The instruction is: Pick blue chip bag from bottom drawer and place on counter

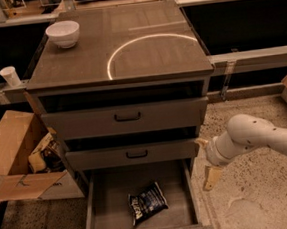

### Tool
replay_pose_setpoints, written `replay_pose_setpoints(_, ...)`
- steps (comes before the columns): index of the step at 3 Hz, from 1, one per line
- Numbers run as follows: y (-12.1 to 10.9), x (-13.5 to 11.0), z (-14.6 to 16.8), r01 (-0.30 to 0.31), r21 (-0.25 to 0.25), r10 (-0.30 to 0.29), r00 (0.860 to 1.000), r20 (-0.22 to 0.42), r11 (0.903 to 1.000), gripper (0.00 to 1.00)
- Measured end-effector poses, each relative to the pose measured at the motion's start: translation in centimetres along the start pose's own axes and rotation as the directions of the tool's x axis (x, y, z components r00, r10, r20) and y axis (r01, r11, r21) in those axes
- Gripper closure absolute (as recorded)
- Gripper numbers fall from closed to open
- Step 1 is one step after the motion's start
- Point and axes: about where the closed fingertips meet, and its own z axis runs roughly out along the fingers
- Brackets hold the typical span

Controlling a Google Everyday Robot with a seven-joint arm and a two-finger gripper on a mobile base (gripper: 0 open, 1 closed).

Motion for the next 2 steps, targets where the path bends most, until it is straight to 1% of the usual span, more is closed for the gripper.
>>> replay_pose_setpoints(1, -0.2, 4.3, 7.1, -0.009, -0.039, 0.009, 1.0, -0.001, 0.9992, 0.0)
replay_pose_setpoints(2, 1.4, 6.1, 14.1, -0.012, -0.113, 0.014, 1.0, 0.019, 0.9936, 0.0)
